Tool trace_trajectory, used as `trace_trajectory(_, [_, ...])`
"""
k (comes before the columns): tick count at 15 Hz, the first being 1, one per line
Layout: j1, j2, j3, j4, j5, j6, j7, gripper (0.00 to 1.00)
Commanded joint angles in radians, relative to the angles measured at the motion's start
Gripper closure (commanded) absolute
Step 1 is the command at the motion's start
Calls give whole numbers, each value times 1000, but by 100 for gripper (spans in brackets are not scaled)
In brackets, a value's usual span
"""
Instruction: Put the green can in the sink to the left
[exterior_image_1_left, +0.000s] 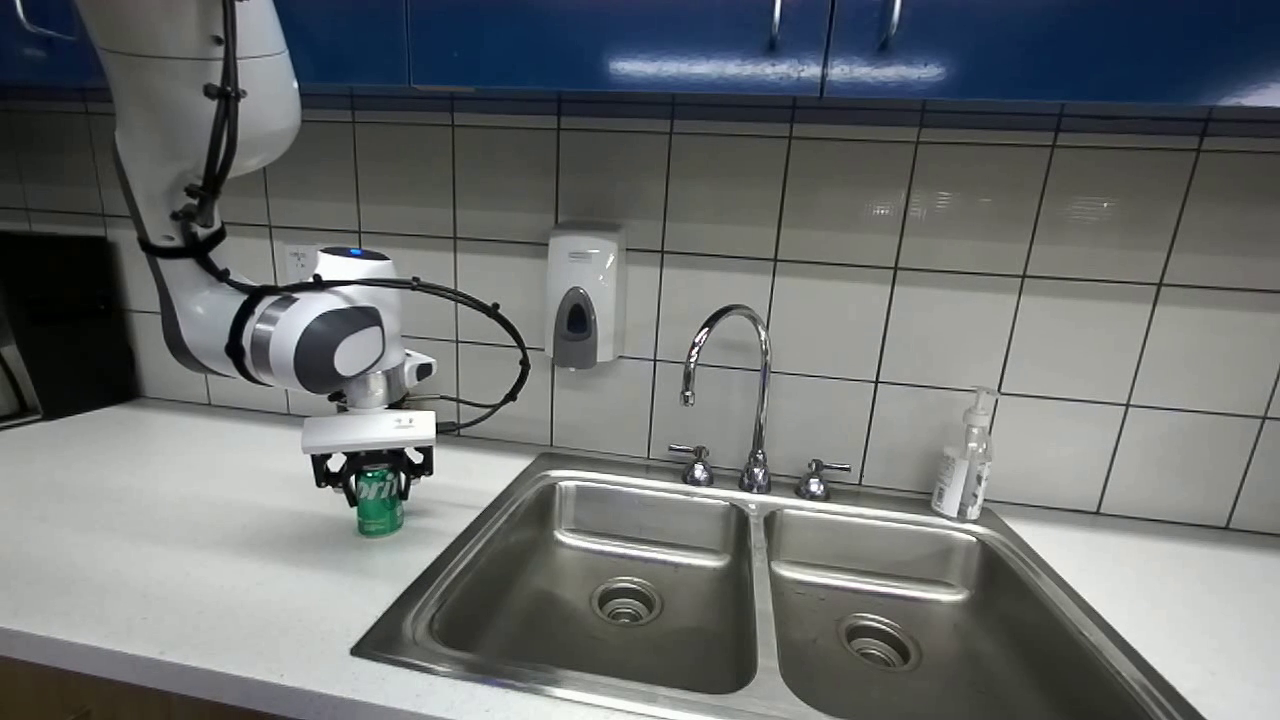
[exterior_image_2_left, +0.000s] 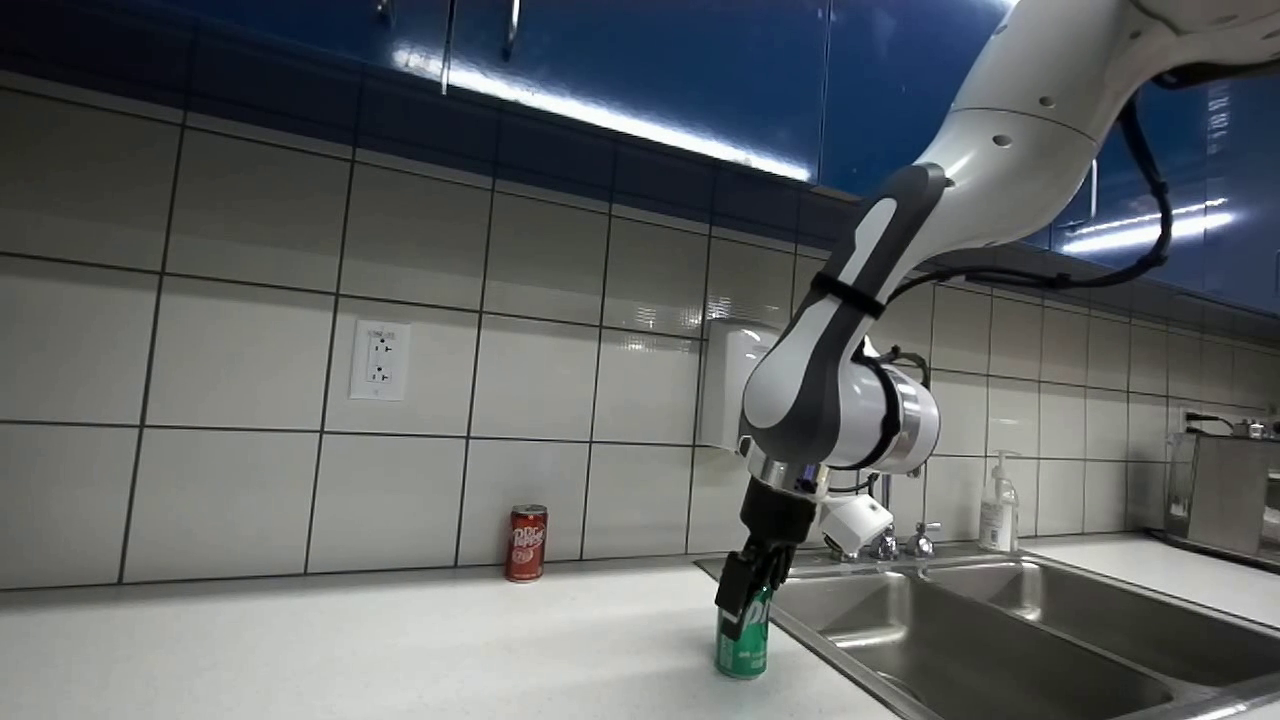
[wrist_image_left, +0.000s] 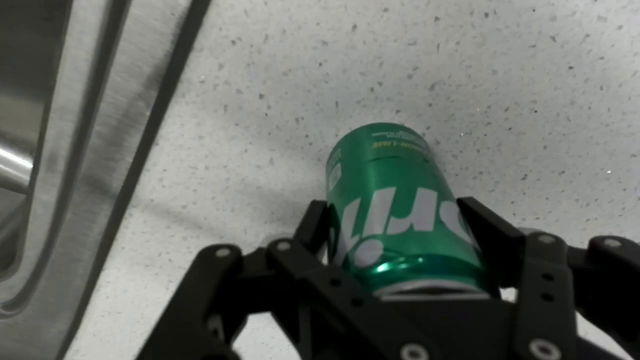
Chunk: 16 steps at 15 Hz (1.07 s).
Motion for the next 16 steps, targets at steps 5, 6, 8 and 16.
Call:
trace_trajectory(5, [-99, -48, 92, -11, 27, -13, 1, 57])
trace_trajectory(6, [-107, -53, 99, -11, 33, -14, -1, 57])
trace_trajectory(8, [-121, -65, 112, -13, 48, -17, -6, 57])
trace_trajectory(16, [-134, -128, 112, -18, 114, -37, -14, 57])
